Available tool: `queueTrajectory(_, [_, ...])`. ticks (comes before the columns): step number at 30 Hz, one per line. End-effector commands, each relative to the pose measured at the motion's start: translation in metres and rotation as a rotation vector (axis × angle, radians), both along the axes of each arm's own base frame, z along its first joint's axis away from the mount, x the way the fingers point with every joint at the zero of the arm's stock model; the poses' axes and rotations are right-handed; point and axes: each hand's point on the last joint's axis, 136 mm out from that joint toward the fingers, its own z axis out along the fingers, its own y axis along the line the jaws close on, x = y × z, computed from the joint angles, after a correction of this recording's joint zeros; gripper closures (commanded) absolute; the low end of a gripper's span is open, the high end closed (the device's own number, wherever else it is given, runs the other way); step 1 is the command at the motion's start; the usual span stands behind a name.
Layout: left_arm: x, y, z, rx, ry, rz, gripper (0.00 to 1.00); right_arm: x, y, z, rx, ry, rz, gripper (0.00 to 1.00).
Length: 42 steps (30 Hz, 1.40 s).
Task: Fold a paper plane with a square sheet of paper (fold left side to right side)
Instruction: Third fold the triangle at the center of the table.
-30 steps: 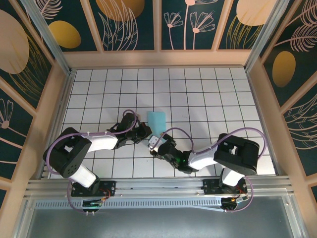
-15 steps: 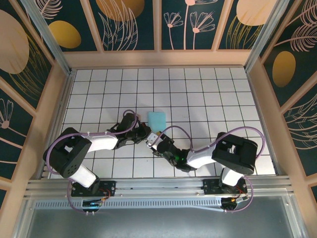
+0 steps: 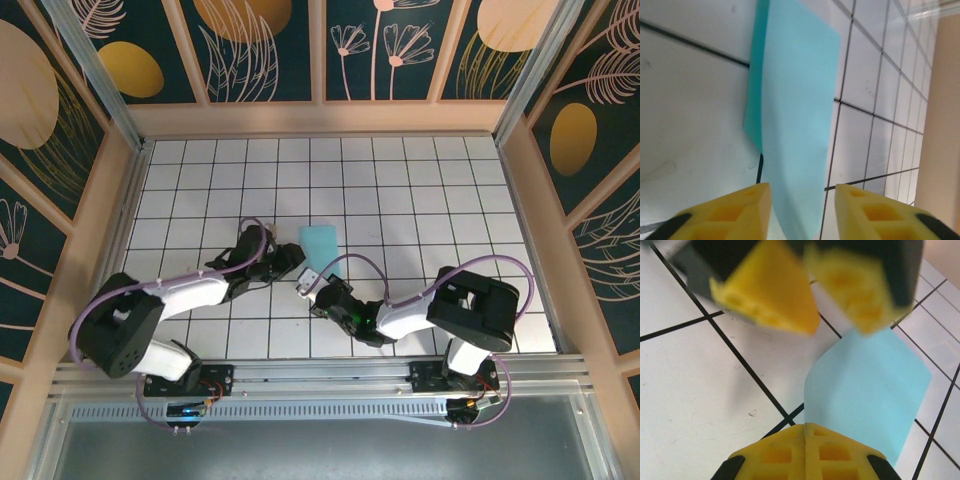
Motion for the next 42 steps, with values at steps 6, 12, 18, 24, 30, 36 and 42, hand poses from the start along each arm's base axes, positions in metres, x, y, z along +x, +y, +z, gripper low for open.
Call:
queueTrajectory(6, [0.012, 0.046, 0.023, 0.062, -0.072, 0.077, 0.61, -0.007, 0.001, 0.004, 0.073, 0.099, -0.005, 1.00])
queueTrajectory(12, [0.022, 0.020, 0.030, 0.007, -0.095, -0.039, 0.82, -0.014, 0.005, 0.002, 0.149, 0.245, 0.013, 1.00])
queueTrajectory(18, [0.037, -0.007, 0.019, 0.006, -0.076, -0.155, 0.93, -0.015, 0.012, 0.010, 0.228, 0.381, 0.042, 1.00])
queueTrajectory(24, [0.046, -0.029, -0.002, 0.033, -0.047, -0.230, 0.97, -0.018, 0.014, 0.015, 0.293, 0.493, 0.040, 1.00])
queueTrajectory(30, [0.046, -0.051, -0.037, 0.083, 0.016, -0.310, 1.00, -0.020, 0.011, 0.019, 0.331, 0.533, 0.032, 1.00])
queueTrajectory(36, [0.041, -0.056, -0.060, 0.128, 0.054, -0.333, 1.00, -0.022, 0.007, 0.014, 0.337, 0.589, 0.006, 1.00])
queueTrajectory(42, [0.034, -0.046, -0.079, 0.190, 0.086, -0.329, 1.00, -0.025, 0.000, 0.003, 0.319, 0.674, -0.034, 1.00])
